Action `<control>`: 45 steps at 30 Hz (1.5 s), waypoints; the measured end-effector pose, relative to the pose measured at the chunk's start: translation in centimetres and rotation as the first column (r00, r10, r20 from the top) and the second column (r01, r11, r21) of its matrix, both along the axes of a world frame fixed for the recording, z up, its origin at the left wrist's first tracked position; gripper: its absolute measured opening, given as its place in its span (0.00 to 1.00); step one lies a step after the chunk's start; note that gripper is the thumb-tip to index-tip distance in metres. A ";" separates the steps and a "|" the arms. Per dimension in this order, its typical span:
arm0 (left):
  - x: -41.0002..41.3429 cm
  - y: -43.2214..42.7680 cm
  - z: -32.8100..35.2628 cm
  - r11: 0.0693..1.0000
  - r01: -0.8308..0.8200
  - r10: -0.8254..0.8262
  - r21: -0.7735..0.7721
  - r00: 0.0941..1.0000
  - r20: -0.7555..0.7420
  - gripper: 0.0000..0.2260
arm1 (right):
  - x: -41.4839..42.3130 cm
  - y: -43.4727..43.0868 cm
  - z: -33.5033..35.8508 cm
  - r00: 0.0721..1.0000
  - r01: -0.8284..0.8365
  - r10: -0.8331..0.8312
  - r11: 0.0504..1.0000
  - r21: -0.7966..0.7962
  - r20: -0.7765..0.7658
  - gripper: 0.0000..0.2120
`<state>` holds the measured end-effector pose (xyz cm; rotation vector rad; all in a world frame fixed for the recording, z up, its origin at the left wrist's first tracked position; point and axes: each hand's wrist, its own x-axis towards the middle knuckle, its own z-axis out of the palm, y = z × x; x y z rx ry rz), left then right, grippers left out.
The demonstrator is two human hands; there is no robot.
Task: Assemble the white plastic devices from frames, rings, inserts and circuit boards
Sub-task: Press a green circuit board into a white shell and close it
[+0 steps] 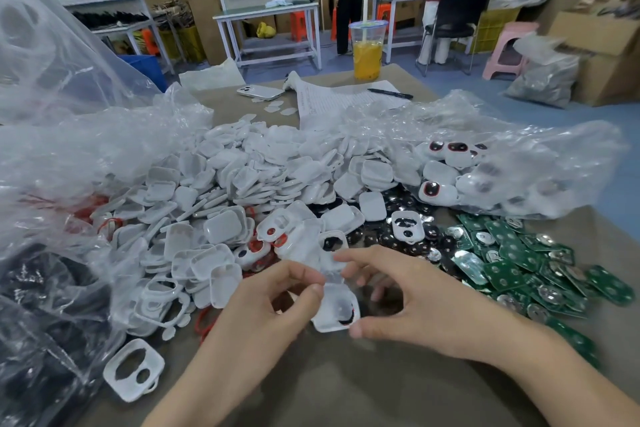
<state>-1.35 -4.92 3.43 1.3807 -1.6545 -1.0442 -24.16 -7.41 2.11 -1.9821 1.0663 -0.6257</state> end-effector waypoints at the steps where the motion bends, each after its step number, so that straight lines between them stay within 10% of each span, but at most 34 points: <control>1: 0.0 0.0 0.0 1.000 0.008 -0.008 0.010 1.000 0.013 0.05 | 0.0 -0.1 -0.1 0.999 -0.010 0.008 1.000 -0.025 -0.046 0.34; 29: -0.8 0.3 -0.9 0.995 0.062 -0.043 -0.073 0.970 0.241 0.06 | 0.1 -0.5 -0.5 0.986 -0.082 0.059 0.986 -0.147 -0.157 0.31; 45: -1.2 0.7 -1.4 0.966 0.110 -0.018 -0.235 0.932 0.363 0.05 | 0.1 -0.5 -0.4 0.978 -0.132 0.076 0.945 -0.298 -0.193 0.05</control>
